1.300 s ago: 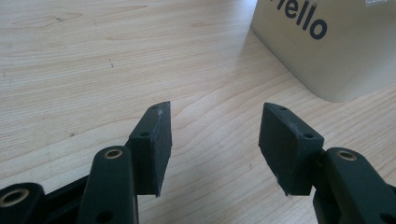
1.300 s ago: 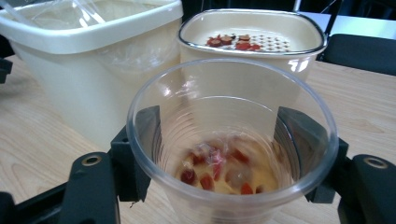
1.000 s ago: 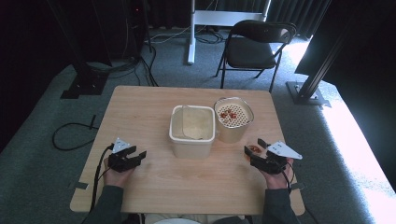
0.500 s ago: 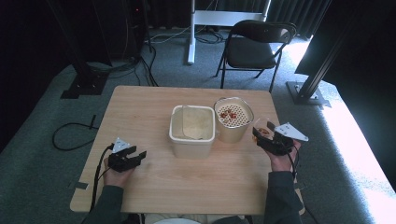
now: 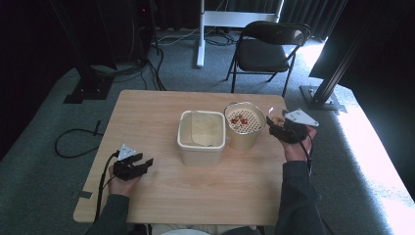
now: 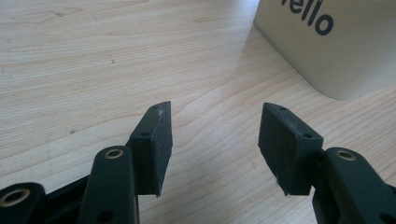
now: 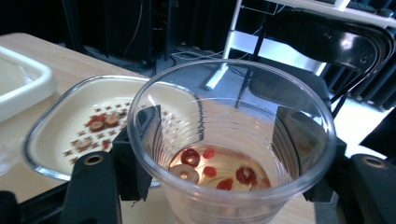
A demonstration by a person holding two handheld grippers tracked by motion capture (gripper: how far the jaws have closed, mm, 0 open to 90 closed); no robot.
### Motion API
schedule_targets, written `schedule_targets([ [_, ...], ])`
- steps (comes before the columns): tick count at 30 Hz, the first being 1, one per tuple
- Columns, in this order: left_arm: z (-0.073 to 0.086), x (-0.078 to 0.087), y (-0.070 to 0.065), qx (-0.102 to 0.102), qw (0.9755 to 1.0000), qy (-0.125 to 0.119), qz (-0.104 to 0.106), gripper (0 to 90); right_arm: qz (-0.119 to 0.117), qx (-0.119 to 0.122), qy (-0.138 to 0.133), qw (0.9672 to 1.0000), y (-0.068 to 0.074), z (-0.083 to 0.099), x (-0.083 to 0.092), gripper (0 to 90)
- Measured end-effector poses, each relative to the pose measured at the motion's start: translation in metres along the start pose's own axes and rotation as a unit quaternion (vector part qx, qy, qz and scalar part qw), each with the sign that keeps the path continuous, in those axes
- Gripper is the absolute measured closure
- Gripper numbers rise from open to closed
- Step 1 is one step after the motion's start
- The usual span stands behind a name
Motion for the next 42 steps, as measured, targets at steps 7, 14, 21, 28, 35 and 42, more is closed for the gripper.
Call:
schedule_targets([
  [7,0.000,0.000,0.001,0.002,1.0000,-0.002,-0.001,45.6,0.022,0.036,0.012,0.9991,0.000,-0.015,-0.014,33.8],
  [14,0.000,0.000,0.001,0.001,1.0000,-0.001,-0.001,45.6,0.047,0.075,0.026,0.9958,0.002,-0.021,-0.027,33.8],
  [21,0.001,0.000,0.001,0.003,1.0000,-0.001,0.000,45.6,0.078,0.124,0.049,0.9880,0.002,-0.024,-0.038,33.8],
  [28,0.001,0.001,0.001,0.003,1.0000,-0.001,-0.001,45.6,0.112,0.208,0.070,0.9693,0.011,-0.028,-0.043,33.8],
  [35,0.001,0.001,0.001,0.004,1.0000,-0.001,-0.001,45.6,0.139,0.262,0.095,0.9504,0.018,-0.030,-0.049,33.8],
  [42,0.001,0.001,0.001,0.004,1.0000,-0.001,-0.002,45.6,0.162,0.313,0.121,0.9277,0.023,-0.030,-0.055,33.7],
])
Point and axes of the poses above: each handheld gripper's, and its own axes: x roughly backward along the jaws, z roughly out of its underside, y roughly to its left, the point moved 5 cm from there along -x, roughly forward along the jaws, and after that the axes turned 14 degrees about -x, right-handed, at the moved point
